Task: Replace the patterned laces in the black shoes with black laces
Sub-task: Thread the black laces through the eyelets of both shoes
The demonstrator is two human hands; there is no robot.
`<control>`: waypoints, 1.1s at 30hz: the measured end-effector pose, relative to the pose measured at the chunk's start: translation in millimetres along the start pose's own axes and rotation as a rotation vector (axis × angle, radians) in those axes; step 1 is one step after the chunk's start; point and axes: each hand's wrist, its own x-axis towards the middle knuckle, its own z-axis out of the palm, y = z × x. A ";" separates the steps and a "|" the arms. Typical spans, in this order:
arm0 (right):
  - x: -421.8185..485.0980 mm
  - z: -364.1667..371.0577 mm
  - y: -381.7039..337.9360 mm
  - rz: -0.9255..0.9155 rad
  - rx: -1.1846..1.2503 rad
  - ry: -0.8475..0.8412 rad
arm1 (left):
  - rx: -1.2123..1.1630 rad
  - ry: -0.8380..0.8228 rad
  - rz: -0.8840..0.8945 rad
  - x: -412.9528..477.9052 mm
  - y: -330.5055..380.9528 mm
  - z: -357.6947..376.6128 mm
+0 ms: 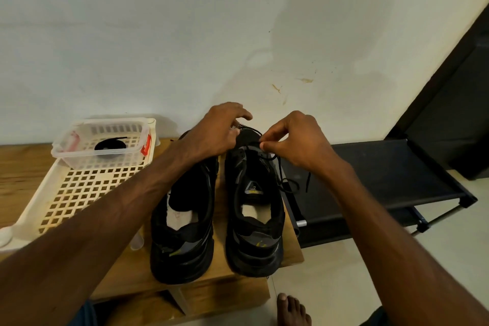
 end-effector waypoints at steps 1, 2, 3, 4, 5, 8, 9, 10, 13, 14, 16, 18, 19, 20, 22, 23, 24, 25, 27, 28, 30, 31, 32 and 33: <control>1.2 0.0 1.3 0.026 0.007 0.067 | 0.017 0.030 -0.019 -1.3 -0.3 -1.1; 2.4 -1.7 2.3 0.049 0.028 0.158 | 0.044 0.065 -0.044 -1.4 -1.7 -1.9; 3.7 -4.7 2.8 0.064 0.050 0.247 | 0.069 0.082 -0.079 -2.6 -2.0 -3.7; 5.1 -8.1 3.1 0.071 0.069 0.302 | 0.074 0.077 -0.115 -3.8 -2.6 -4.6; 6.2 -11.2 3.9 0.072 0.079 0.304 | 0.058 0.052 -0.149 -5.7 -1.1 -4.9; 5.3 -4.9 1.2 0.055 0.069 0.101 | 0.006 -0.052 -0.237 -14.4 5.0 -1.1; 4.7 2.1 0.0 0.058 0.038 0.041 | -0.001 -0.073 -0.264 -17.2 7.7 1.0; 5.0 9.8 -1.0 0.063 -0.002 0.006 | -0.012 -0.082 -0.291 -18.7 9.4 2.7; 8.2 25.0 -2.5 0.080 -0.068 -0.016 | -0.036 -0.098 -0.373 -18.9 16.3 0.1; 9.7 27.0 -2.1 0.088 -0.071 -0.014 | -0.037 -0.125 -0.403 -19.0 18.9 -2.5; 11.6 28.5 -0.9 0.101 -0.078 -0.006 | -0.040 -0.188 -0.438 -19.7 24.1 -6.0; 13.2 29.6 -0.4 0.119 -0.078 -0.008 | -0.036 -0.214 -0.439 -21.4 29.2 -4.8; 13.8 30.5 -1.1 0.123 -0.077 -0.013 | -0.030 -0.205 -0.437 -23.0 31.0 -3.6; 14.5 31.9 -2.3 0.123 -0.084 -0.019 | -0.024 -0.185 -0.439 -24.4 31.7 -2.4; 14.9 34.9 -5.3 0.109 -0.120 -0.026 | -0.025 -0.146 -0.448 -27.0 31.2 0.0; 14.9 36.1 -7.1 0.098 -0.139 -0.029 | -0.033 -0.136 -0.451 -28.7 30.9 0.8; 15.1 36.8 -8.5 0.089 -0.156 -0.032 | -0.043 -0.132 -0.454 -30.2 31.4 1.4; 15.7 37.3 -9.7 0.081 -0.172 -0.036 | -0.055 -0.127 -0.459 -32.0 31.8 1.5; 17.7 37.7 -11.5 0.072 -0.205 -0.047 | -0.084 -0.111 -0.467 -34.3 33.8 1.1; 18.9 37.6 -12.6 0.073 -0.218 -0.054 | -0.094 -0.106 -0.470 -34.8 35.5 1.1; 20.9 37.9 -14.7 0.082 -0.236 -0.061 | -0.094 -0.105 -0.480 -36.5 40.5 0.5; 21.9 38.1 -15.7 0.088 -0.245 -0.059 | -0.093 -0.106 -0.490 -37.1 42.4 -0.4; 22.6 38.6 -16.5 0.096 -0.256 -0.056 | -0.100 -0.109 -0.501 -37.3 43.7 -0.9; 22.8 39.1 -17.6 0.103 -0.266 -0.054 | -0.113 -0.111 -0.512 -37.3 44.3 -1.3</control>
